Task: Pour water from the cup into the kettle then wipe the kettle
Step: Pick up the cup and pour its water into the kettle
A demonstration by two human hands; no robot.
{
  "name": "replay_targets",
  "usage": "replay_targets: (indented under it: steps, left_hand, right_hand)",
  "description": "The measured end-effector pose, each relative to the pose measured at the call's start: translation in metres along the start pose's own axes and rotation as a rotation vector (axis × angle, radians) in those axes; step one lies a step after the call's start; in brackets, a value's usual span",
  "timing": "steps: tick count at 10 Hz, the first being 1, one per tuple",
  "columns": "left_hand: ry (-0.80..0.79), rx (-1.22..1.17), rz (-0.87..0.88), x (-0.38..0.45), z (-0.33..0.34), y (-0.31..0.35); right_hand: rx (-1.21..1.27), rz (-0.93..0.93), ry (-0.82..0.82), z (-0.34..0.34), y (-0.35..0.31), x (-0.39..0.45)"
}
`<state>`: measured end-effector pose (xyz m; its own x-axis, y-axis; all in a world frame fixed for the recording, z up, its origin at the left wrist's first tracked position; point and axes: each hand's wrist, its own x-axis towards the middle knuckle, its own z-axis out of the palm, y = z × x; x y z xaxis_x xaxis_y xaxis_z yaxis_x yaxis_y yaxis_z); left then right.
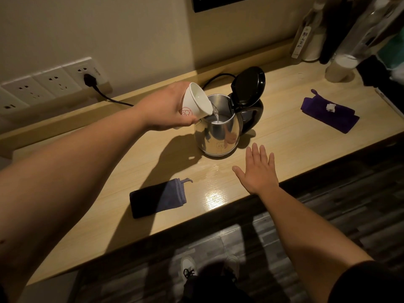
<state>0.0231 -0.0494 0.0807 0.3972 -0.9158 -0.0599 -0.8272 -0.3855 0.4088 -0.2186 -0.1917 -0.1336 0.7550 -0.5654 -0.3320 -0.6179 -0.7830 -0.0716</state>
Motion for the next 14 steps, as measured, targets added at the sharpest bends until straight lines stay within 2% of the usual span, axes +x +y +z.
replay_targets:
  steps: [8, 14]
  left_hand:
    - [-0.091, 0.057, 0.016, 0.009, -0.004, -0.007]
    - [-0.094, 0.196, 0.020, 0.012, -0.010, -0.004]
  right_hand:
    - [0.000, 0.000, 0.007, 0.000, 0.000, 0.000]
    - [0.014, -0.001, 0.010, 0.001, 0.000, 0.000]
